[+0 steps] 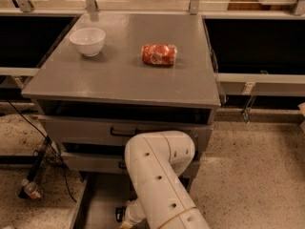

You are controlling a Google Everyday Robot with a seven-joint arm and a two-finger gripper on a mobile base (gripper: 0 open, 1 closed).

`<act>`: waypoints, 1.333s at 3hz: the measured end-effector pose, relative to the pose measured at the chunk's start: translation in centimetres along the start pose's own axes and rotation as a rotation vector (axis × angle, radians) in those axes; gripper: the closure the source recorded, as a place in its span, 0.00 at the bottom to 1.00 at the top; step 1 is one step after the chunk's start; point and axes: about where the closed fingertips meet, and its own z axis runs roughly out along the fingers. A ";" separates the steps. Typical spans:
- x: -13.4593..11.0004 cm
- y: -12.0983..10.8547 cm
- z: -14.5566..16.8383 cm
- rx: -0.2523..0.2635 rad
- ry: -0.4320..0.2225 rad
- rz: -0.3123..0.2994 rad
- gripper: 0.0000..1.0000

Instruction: Pick rxbar chocolate from bottom drawer and place on counter

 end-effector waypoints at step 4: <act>-0.3 0.0 -0.5 0.001 0.002 -0.003 1.00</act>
Offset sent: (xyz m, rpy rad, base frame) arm 0.0000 0.0000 0.0000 0.0000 0.0000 0.0000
